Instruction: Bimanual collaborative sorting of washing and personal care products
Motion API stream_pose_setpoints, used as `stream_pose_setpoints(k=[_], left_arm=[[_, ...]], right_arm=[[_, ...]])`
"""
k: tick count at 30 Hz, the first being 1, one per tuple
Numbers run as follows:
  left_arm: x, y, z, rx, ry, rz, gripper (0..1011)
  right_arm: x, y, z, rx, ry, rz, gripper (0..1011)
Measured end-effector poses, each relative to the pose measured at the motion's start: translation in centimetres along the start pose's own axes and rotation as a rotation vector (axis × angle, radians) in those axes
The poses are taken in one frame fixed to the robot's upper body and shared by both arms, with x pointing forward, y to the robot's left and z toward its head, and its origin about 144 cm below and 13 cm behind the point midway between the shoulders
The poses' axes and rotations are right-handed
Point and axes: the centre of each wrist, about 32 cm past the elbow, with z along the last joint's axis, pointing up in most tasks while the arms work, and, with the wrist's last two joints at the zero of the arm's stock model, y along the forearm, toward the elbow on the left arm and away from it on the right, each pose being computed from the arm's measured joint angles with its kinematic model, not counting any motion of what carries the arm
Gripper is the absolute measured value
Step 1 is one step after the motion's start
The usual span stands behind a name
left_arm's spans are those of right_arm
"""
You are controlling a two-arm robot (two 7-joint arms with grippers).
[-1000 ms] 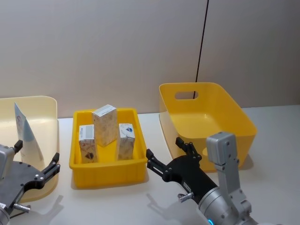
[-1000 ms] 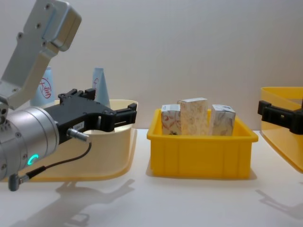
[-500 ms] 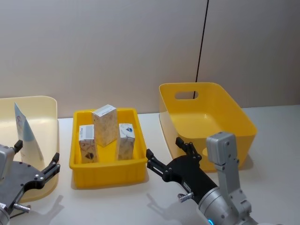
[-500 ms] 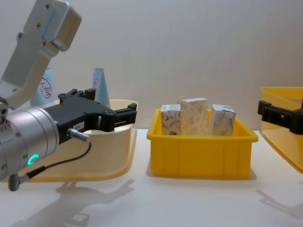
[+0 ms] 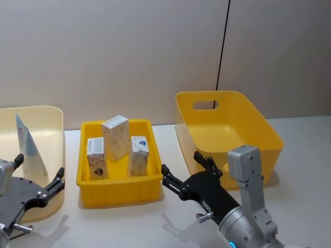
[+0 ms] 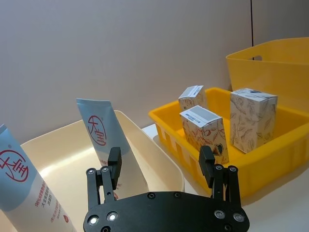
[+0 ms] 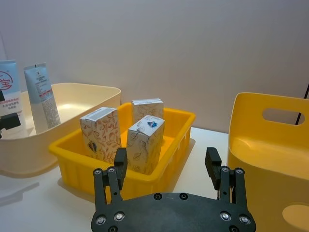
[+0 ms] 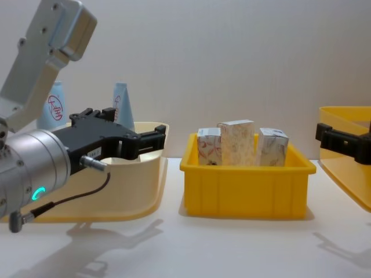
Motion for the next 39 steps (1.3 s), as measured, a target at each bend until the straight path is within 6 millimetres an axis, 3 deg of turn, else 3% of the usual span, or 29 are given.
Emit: stream_pose_setpoints(k=[15,39], left_arm=[[1.4,-0.8,0.3,0.046,0.124,0.025,1000],[2.6,-5.4,0.5,0.112,0.181,0.061,1000]], right_arm=[[0.0,0.0,0.0,0.000,0.000,0.000,1004],[0.0,0.0,0.0,0.000,0.000,0.000,1004]])
